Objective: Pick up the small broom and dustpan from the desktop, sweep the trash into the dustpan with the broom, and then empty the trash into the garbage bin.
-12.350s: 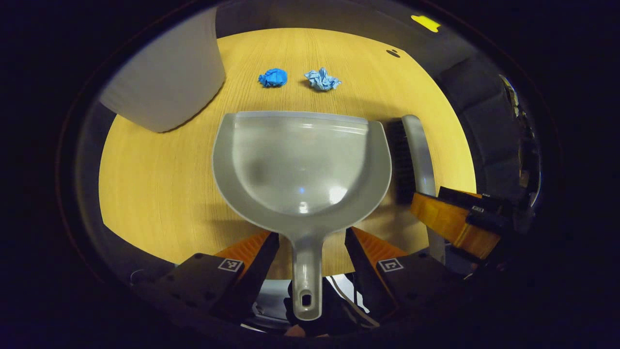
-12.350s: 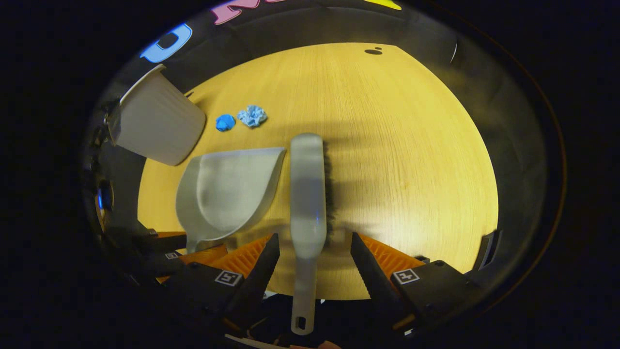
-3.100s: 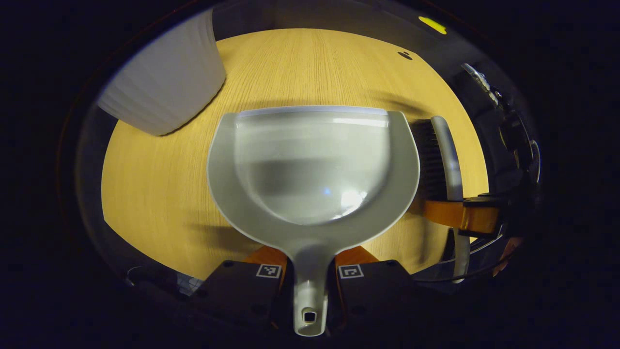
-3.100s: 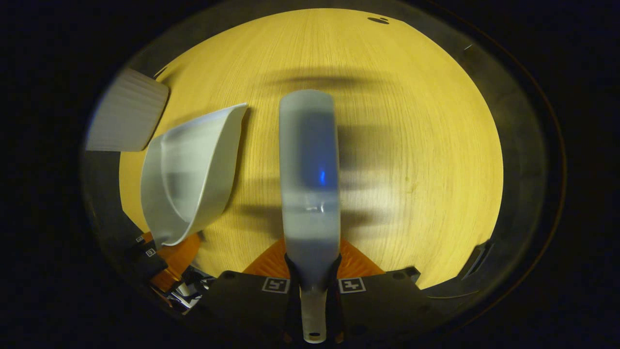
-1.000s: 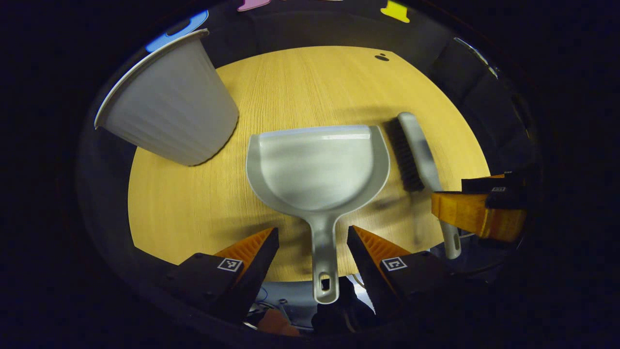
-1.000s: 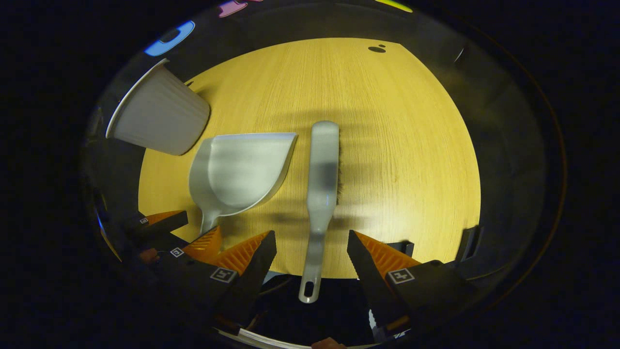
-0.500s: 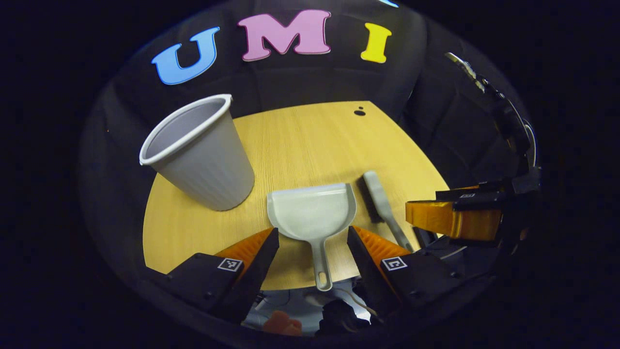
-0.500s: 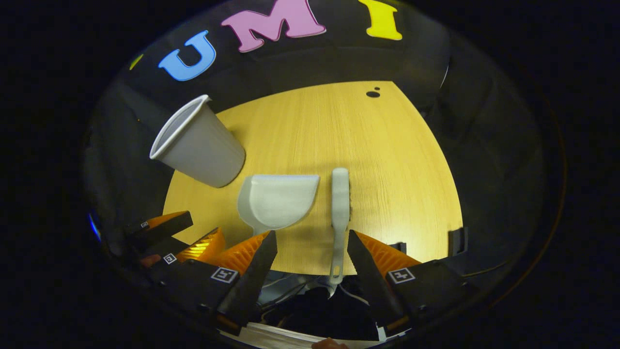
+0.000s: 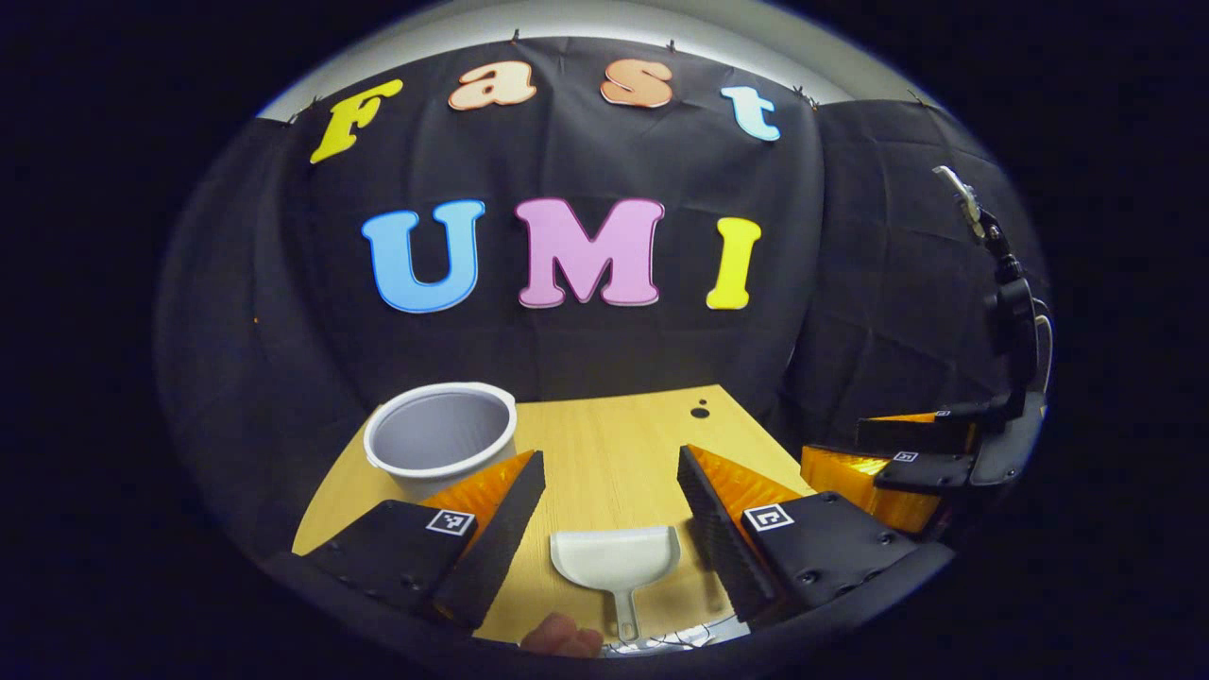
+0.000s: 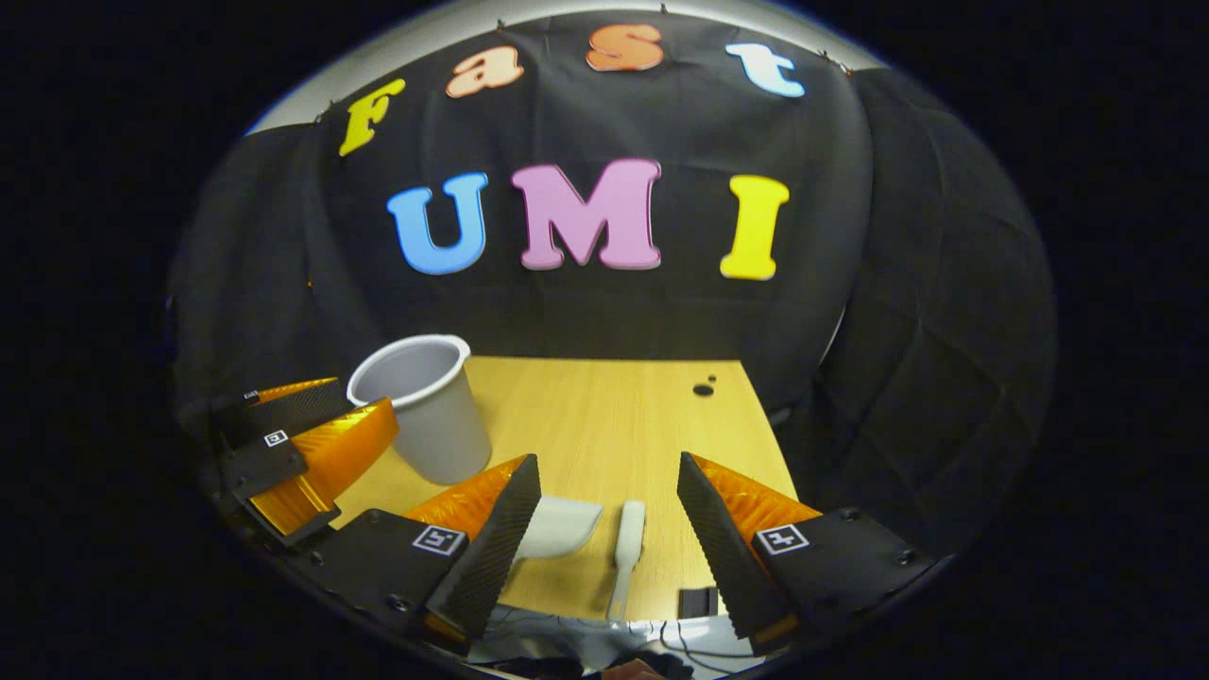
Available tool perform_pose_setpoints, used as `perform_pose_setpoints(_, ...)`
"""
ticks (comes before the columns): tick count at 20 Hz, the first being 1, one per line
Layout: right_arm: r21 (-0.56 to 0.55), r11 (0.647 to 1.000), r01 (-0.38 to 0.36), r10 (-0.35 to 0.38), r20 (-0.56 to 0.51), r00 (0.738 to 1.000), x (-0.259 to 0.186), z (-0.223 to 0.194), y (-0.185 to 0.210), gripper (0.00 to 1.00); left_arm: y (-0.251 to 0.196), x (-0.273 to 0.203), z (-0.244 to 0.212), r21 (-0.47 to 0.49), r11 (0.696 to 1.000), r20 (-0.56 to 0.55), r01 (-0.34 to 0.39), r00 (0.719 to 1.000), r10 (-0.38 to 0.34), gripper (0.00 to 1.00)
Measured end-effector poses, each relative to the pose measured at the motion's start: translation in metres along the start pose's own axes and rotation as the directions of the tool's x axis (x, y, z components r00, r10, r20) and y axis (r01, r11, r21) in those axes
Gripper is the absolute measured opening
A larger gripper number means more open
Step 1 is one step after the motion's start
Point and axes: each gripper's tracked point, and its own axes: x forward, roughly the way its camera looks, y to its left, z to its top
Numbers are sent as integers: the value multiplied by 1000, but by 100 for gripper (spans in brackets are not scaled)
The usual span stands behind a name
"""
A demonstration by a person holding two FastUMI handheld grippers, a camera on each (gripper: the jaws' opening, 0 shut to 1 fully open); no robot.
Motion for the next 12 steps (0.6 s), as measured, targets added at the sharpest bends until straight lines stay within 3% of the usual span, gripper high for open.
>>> perform_pose_setpoints(3, -57, 998, -35, 45, 178, 983, -2, 34, -7, 95, -1, 0, -11, -36, 996, 149, -77, 985, 81, 86)
perform_pose_setpoints(7, -114, 992, -55, 92, 358, 929, -4, 47, -17, 93, 4, -7, -1, -125, 984, 363, -126, 917, 163, 83)
perform_pose_setpoints(12, -103, 992, -74, 112, 451, 885, -19, 44, -20, 96, -2, 0, -6, -126, 975, 353, -185, 910, 219, 86)
